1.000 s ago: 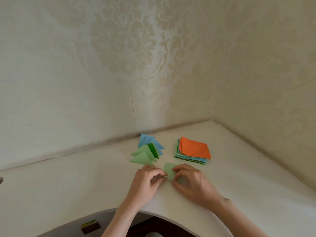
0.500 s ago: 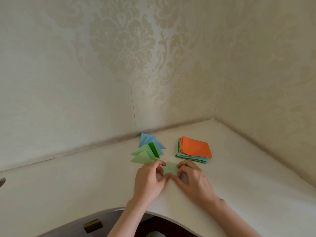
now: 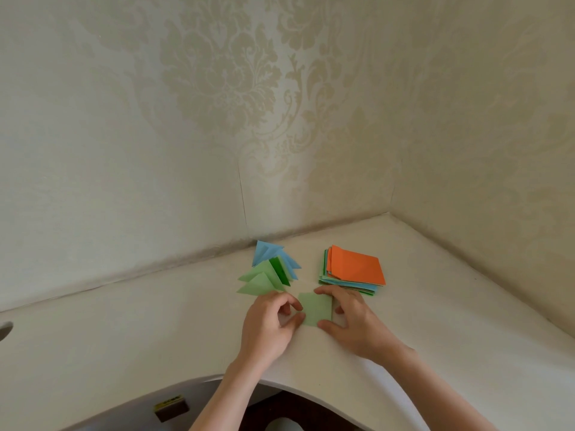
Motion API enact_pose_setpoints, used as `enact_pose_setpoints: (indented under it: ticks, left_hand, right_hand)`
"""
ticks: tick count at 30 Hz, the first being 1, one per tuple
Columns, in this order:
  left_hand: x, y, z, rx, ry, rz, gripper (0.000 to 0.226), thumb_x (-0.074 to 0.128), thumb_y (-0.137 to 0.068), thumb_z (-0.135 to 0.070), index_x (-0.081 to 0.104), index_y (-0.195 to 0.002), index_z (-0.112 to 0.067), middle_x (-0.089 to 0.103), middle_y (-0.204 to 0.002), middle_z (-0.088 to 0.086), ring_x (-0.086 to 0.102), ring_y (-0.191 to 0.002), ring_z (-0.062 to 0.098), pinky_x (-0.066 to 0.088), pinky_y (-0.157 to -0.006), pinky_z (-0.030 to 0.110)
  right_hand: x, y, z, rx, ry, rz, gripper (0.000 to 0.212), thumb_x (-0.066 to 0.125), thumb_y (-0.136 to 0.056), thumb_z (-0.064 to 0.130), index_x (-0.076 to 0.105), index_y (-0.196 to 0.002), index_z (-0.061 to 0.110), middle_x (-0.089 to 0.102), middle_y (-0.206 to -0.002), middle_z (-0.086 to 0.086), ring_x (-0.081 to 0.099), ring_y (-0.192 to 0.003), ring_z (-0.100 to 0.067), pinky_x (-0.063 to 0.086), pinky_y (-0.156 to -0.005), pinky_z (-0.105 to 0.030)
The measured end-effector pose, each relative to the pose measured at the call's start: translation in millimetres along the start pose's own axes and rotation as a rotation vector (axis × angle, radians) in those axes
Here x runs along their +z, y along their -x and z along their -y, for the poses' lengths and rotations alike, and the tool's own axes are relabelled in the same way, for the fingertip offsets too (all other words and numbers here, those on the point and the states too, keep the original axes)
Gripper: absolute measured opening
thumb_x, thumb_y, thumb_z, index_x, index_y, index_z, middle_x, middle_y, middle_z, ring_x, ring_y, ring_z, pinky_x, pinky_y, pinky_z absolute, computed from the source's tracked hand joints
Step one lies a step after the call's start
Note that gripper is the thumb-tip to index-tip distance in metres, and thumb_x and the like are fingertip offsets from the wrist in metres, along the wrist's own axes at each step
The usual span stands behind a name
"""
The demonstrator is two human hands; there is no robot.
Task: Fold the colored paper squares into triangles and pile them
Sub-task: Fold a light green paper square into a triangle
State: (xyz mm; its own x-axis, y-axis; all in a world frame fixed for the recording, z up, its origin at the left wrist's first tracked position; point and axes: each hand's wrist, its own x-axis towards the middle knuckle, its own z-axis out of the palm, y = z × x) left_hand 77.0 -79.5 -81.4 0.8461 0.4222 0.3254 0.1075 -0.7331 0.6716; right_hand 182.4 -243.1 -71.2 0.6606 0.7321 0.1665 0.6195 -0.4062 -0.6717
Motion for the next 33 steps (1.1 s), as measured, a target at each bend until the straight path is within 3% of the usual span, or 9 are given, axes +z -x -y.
enact_pose_setpoints:
  ticks: [2, 5, 8, 11, 15, 19, 23, 29, 33]
  left_hand:
    - [0, -2, 0, 0.002, -0.004, 0.029, 0.005, 0.071, -0.081, -0.030, 0.068, -0.081, -0.034, 0.060, -0.082, -0.018, 0.053, -0.087, 0.000, 0.046, -0.077, 0.023]
    - [-2, -5, 1, 0.016, -0.032, 0.061, 0.017, 0.064, -0.088, -0.016, 0.071, -0.085, -0.031, 0.060, -0.090, -0.017, 0.053, -0.091, 0.005, 0.045, -0.079, 0.021]
    - [-3, -4, -1, 0.096, -0.152, 0.058, 0.019, 0.057, -0.092, -0.012, 0.072, -0.095, -0.023, 0.057, -0.096, -0.009, 0.048, -0.097, 0.011, 0.038, -0.081, 0.016]
    - [-1, 3, -8, 0.194, -0.230, 0.055, 0.021, 0.054, -0.094, -0.025, 0.072, -0.102, -0.017, 0.057, -0.098, -0.006, 0.046, -0.096, 0.014, 0.044, -0.084, 0.024]
    - [4, 13, -16, 0.270, -0.297, 0.049, 0.048, 0.039, -0.090, -0.058, 0.070, -0.100, -0.022, 0.057, -0.100, -0.011, 0.048, -0.095, 0.011, 0.043, -0.080, 0.028]
    - [3, 18, -12, 0.310, -0.309, 0.022, 0.030, 0.047, -0.086, -0.049, 0.067, -0.093, -0.027, 0.060, -0.097, -0.018, 0.052, -0.095, 0.008, 0.040, -0.076, 0.025]
    - [-1, 16, -2, 0.285, -0.268, -0.033, 0.005, 0.065, -0.081, -0.032, 0.068, -0.081, -0.027, 0.064, -0.089, -0.021, 0.052, -0.089, 0.006, 0.033, -0.072, 0.019]
    - [-13, 16, 6, 0.125, -0.183, -0.064, 0.011, 0.076, -0.078, -0.026, 0.066, -0.074, -0.025, 0.059, -0.076, -0.022, 0.050, -0.079, 0.006, 0.040, -0.069, 0.022]
    - [-12, 17, 0, -0.010, -0.068, -0.084, 0.011, 0.072, -0.082, -0.023, 0.064, -0.087, -0.028, 0.054, -0.073, -0.023, 0.052, -0.078, 0.003, 0.038, -0.064, 0.010]
  right_hand:
    - [-4, 2, 1, 0.023, -0.011, 0.027, 0.055, 0.072, -0.083, 0.023, 0.046, -0.131, 0.031, 0.041, -0.114, 0.015, 0.041, -0.097, 0.002, 0.031, -0.080, 0.003]
    - [-4, 3, 1, 0.008, 0.024, 0.009, 0.046, 0.070, -0.083, 0.024, 0.055, -0.127, 0.028, 0.049, -0.116, 0.015, 0.046, -0.103, -0.002, 0.038, -0.087, -0.007]
    - [-4, 4, 3, 0.008, 0.047, -0.027, 0.039, 0.058, -0.085, 0.008, 0.064, -0.121, 0.020, 0.056, -0.109, 0.009, 0.053, -0.099, -0.008, 0.038, -0.085, -0.007]
    - [-1, 6, 4, -0.026, 0.090, -0.078, 0.042, 0.054, -0.079, -0.004, 0.071, -0.111, 0.017, 0.062, -0.101, 0.005, 0.058, -0.096, -0.012, 0.040, -0.083, -0.008]
    - [-1, 10, 12, -0.005, 0.014, -0.151, 0.025, 0.067, -0.075, 0.003, 0.076, -0.088, 0.022, 0.067, -0.085, 0.011, 0.061, -0.081, -0.003, 0.045, -0.071, -0.010]
    - [-4, 9, 13, -0.043, 0.027, -0.122, 0.014, 0.076, -0.076, 0.019, 0.075, -0.089, 0.025, 0.062, -0.083, 0.012, 0.057, -0.081, -0.003, 0.040, -0.068, -0.008]
    - [-1, 6, 5, -0.064, 0.170, -0.120, 0.015, 0.075, -0.079, 0.037, 0.075, -0.092, 0.029, 0.048, -0.085, 0.013, 0.048, -0.081, -0.006, 0.040, -0.071, -0.018]
    - [3, 1, 2, -0.088, 0.159, -0.168, 0.013, 0.074, -0.079, 0.040, 0.074, -0.083, 0.028, 0.049, -0.085, 0.012, 0.049, -0.080, -0.007, 0.044, -0.073, -0.027]
    - [10, -5, 5, -0.024, 0.156, -0.164, 0.019, 0.069, -0.082, 0.043, 0.071, -0.082, 0.024, 0.051, -0.086, 0.010, 0.049, -0.082, -0.009, 0.045, -0.076, -0.030]
